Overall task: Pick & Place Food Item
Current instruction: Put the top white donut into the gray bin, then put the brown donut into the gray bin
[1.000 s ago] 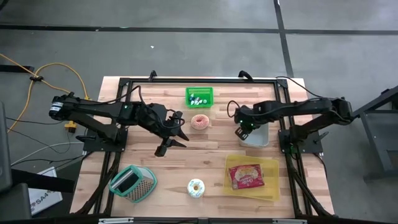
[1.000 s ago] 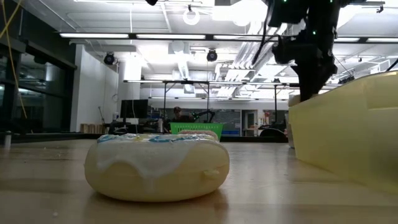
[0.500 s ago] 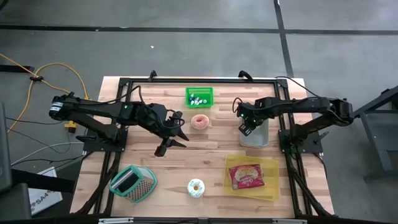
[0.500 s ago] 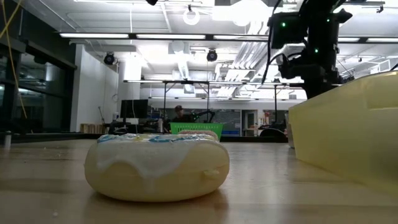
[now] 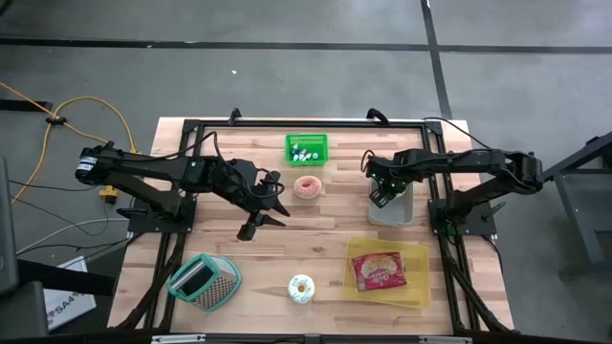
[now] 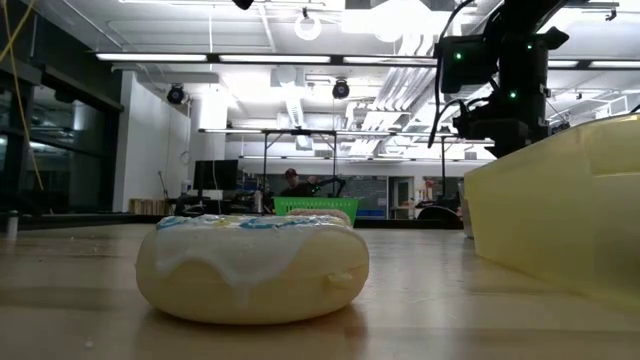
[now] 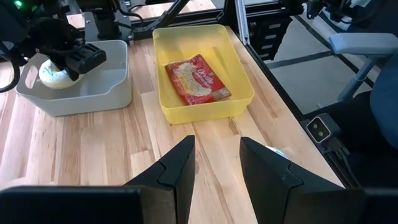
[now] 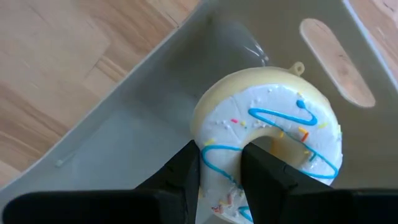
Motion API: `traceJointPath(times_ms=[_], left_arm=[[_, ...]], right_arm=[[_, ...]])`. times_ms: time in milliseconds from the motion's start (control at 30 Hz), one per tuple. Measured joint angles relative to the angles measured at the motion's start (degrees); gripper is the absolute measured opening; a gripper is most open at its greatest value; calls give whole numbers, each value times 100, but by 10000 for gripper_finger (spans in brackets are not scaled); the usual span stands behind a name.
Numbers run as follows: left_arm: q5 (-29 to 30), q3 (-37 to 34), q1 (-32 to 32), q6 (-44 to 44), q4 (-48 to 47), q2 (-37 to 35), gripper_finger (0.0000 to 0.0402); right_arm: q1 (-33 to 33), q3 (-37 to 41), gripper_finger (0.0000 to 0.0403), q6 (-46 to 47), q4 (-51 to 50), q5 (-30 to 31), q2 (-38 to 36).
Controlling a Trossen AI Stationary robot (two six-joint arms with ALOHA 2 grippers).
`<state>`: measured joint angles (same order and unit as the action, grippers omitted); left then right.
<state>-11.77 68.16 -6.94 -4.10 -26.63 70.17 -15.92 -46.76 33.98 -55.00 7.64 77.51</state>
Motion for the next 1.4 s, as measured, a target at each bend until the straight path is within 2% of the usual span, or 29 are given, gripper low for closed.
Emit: traceJointPath(times_ms=[367,633,800,1233,1400], left_arm=[[0,0,0,24,2,0,122],[0,0,0,52,0,0,122],[-2,0,0,68,0,0,122],[-2,0,0,68,-15,0,122],[-1,0,0,66,-15,0,122]], right_arm=[[0,-2,99,-94,44,-2,-1],[0,-4,151,-95,44,138,0],[0,-4,170,-63,45,132,-1],[0,-11,173,-80,44,106,-1],[2,-83,173,-229,28,-164,-65]])
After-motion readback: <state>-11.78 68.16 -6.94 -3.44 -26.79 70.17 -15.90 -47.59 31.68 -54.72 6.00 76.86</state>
